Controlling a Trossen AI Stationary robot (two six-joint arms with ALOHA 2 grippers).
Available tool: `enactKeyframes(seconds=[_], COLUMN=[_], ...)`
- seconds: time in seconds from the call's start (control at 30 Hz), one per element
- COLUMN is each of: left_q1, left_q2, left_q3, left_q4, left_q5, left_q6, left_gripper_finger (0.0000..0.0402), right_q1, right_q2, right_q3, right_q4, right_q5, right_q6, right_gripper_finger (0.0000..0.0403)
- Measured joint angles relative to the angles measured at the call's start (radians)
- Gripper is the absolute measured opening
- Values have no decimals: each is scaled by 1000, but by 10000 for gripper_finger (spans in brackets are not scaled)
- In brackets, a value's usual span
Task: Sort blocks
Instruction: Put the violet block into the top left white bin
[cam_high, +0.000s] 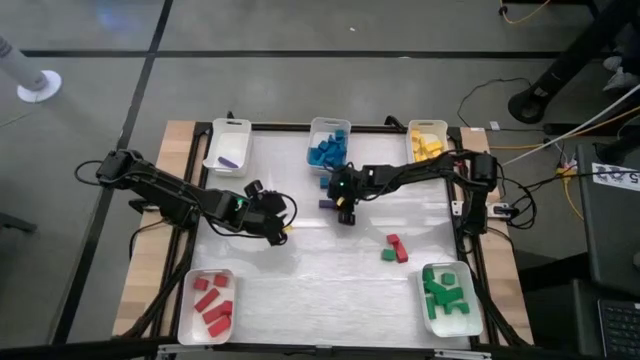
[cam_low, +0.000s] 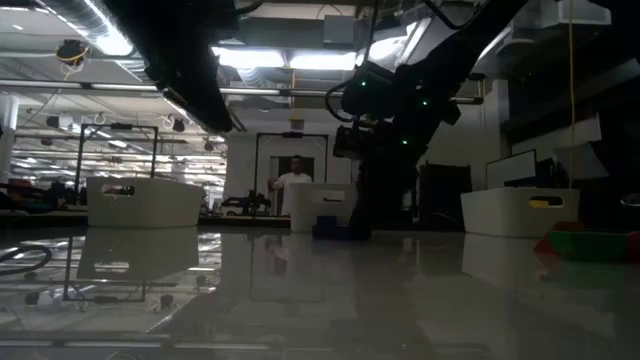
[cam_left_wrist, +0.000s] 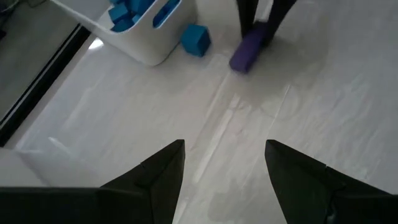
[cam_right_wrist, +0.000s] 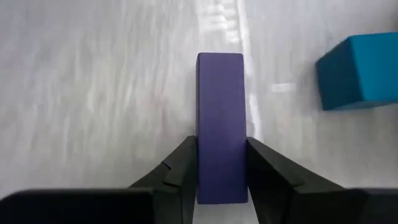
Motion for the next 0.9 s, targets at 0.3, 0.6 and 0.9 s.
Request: enactKeyframes(seconds=[0.3, 0.6, 0.9], left_q1=[19, 116, 269], left_q2=[0, -38, -160], left_q3=[0, 0, 0], left_q4=[113, 99, 20], left_q5=[121, 433, 565], left_q6=[-170, -347, -365], left_gripper_finger=[212, 212, 195], right_q1=[1, 32, 119], right_q2=[2, 0, -4], right_q3=[64, 191, 285], right_q4=[81, 86, 87], right_q5=[-113, -120, 49], right_q6=[75, 63, -52], right_gripper_finger=[118, 119, 119])
